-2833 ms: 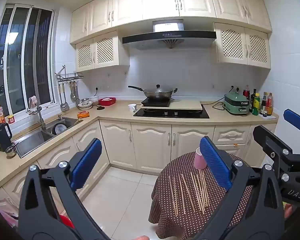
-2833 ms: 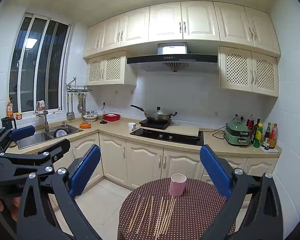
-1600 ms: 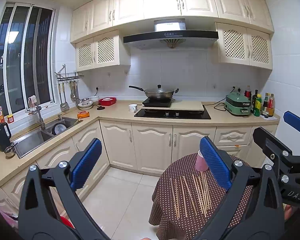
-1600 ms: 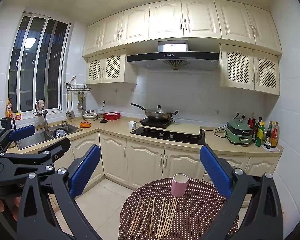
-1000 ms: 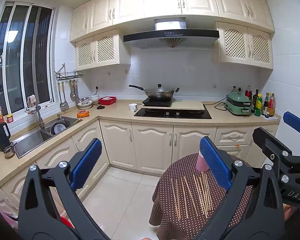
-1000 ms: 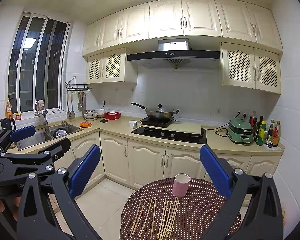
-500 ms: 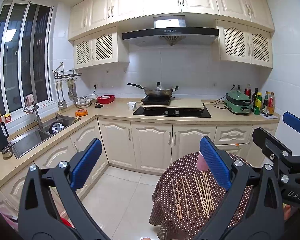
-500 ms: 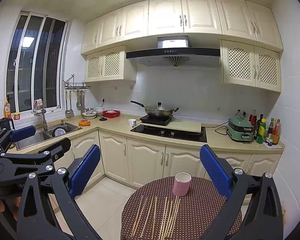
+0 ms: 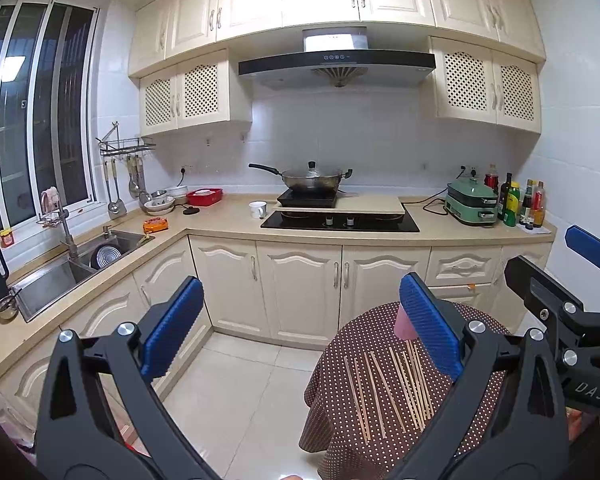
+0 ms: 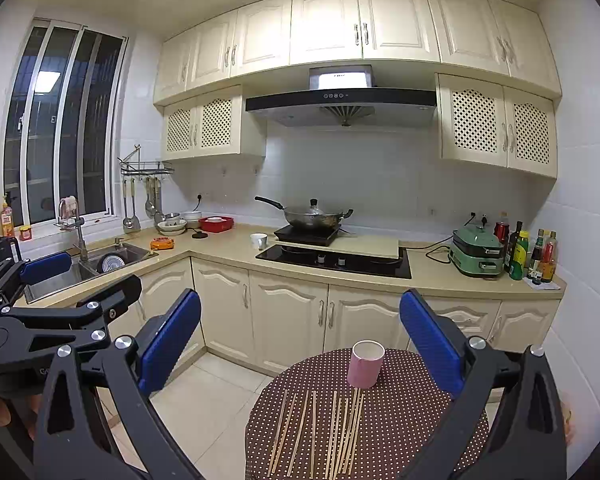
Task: Organize utensils
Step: 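Move both tools toward the wooden sticks on the dotted table, then lower the left tool onto one wooden stick while the right tool grasps another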
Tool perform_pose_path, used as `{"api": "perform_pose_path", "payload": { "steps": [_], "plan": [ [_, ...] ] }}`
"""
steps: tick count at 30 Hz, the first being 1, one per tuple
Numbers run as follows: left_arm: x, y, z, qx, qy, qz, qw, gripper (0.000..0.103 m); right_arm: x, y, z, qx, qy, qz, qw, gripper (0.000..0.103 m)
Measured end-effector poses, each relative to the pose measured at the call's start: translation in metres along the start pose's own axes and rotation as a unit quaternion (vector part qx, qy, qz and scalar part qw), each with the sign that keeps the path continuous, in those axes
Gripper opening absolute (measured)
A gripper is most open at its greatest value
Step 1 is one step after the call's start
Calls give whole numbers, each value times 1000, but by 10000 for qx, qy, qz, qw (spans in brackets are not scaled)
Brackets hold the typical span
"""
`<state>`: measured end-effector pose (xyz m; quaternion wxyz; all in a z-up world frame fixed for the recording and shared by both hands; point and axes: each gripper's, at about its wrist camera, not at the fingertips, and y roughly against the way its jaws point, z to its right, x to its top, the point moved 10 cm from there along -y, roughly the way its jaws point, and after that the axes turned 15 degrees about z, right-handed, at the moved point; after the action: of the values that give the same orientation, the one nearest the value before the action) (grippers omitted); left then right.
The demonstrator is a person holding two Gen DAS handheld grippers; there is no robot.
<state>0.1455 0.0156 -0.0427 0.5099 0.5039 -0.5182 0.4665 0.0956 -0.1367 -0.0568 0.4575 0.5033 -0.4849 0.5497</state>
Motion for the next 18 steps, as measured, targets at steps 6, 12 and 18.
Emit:
{"api": "perform_pose_path", "payload": {
  "steps": [6,12,18],
  "plan": [
    [-11,-17,0,-136,-10,-148,9998,97,-9,-10,2,-111,-8,-180,9998,96],
    [-31,-43,8,-289,-32,-378,9989,97,-29,-31,13,-173,-132,-489,9986,96],
    [-73,-88,23,-495,-56,-1012,9936,97,-67,-65,35,-293,-390,-992,9939,96]
  ]
}}
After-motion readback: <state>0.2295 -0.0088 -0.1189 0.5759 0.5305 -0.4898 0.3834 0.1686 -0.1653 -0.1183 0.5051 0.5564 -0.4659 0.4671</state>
